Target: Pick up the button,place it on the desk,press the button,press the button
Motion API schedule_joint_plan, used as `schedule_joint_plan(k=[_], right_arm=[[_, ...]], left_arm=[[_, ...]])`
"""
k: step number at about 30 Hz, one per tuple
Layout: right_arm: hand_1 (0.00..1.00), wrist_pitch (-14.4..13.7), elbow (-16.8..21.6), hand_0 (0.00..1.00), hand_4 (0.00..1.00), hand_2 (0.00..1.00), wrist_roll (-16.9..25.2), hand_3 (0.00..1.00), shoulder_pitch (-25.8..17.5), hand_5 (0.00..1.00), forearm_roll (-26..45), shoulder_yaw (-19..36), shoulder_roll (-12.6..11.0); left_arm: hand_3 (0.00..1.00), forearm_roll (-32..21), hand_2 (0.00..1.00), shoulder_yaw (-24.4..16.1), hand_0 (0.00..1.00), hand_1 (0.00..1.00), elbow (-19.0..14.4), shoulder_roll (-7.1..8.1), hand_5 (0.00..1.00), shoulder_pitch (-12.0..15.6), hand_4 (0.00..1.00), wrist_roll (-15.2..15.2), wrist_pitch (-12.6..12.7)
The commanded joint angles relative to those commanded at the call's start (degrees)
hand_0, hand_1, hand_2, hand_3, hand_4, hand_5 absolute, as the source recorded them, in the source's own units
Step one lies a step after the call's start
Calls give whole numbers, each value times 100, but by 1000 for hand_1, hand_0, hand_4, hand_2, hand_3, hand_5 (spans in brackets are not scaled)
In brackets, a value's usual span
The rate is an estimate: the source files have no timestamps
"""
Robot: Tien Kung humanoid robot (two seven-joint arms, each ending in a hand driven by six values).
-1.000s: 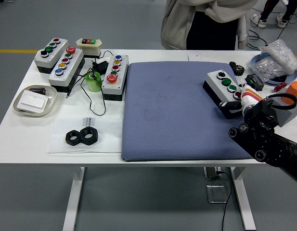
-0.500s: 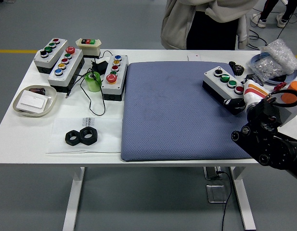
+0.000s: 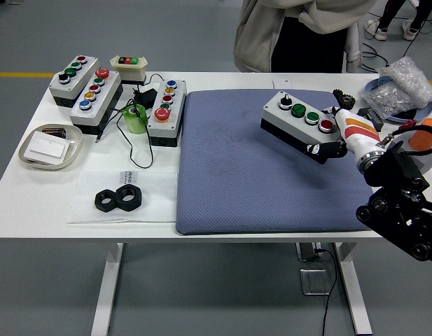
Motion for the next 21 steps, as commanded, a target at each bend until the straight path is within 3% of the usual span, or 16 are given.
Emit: schedule_joint_plan(k=[5,9,13,14,16,19,20,21], right_arm=[[327,476,421,354,786,428,1144,591,0,66,-55,-302,-414],[332,744,488,356,795,426,1744,592,51,66,-412,-532,-546],[332,968,396,356,795,426,1909,592,100,66,-608,-664,-534],[379,1011,369,393,804,445,1927,645,108,59,-629,-680,-524],[379,1127,224,393,804,445,1945,645,133,59,-690,-712,-464],[379,1472,-19,393,804,445,1884,645,162,59,-957,-697,-382],[475,1570,-60,491,857,528,1868,808,164,85,-1030,-690,-374],[475,1667,-113,491,857,528,1850,808,165,85,-1129,-673,-368]], left_arm=[[787,0,868,-5,762,793,2,2,998,1,561,4,-3],[788,-4,868,-5,762,793,3,0,998,0,561,3,-3],[788,-13,868,0,762,793,2,-2,998,1,561,0,0],[788,-13,869,0,762,793,2,-2,998,1,560,0,0],[788,-13,869,-2,762,793,1,-5,998,3,560,1,2],[788,-6,869,-4,762,793,0,-10,998,1,560,3,5],[788,-11,869,-1,762,793,-1,-10,998,1,561,1,6],[788,-22,869,5,762,793,-2,-11,998,1,561,-4,8]])
